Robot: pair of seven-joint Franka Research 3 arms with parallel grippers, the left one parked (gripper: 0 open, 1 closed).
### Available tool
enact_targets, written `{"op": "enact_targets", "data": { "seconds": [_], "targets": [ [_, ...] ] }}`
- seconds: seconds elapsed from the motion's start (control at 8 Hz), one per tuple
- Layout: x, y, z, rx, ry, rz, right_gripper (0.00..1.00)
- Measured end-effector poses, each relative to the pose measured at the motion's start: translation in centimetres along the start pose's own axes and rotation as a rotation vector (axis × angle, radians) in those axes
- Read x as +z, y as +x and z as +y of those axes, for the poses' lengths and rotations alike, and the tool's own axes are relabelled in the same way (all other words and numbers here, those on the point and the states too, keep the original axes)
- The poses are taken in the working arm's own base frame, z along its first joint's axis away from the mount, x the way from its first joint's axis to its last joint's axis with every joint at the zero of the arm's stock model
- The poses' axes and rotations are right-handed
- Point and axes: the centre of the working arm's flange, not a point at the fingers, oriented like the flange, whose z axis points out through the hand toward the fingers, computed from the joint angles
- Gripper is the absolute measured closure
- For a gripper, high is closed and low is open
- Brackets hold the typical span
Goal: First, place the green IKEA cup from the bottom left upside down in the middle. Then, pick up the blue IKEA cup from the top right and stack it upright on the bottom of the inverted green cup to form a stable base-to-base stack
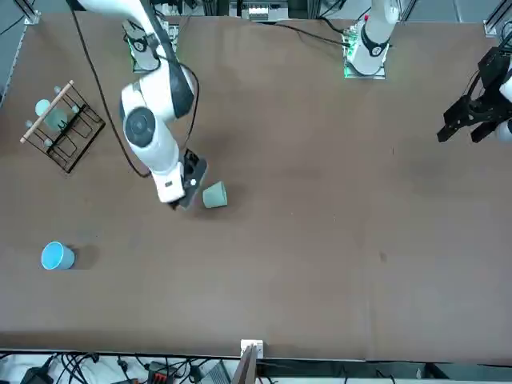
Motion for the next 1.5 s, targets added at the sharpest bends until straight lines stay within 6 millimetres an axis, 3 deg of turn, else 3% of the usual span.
{"op": "enact_targets", "data": {
  "seconds": [0.38,0.62,1.5],
  "targets": [
    [6.0,0.2,0.0,-0.285,0.124,0.101,0.00],
    [8.5,0.1,0.1,-0.397,0.159,0.160,0.00],
    [10.3,0.0,0.4,-0.512,0.143,0.172,0.00]
  ]
}}
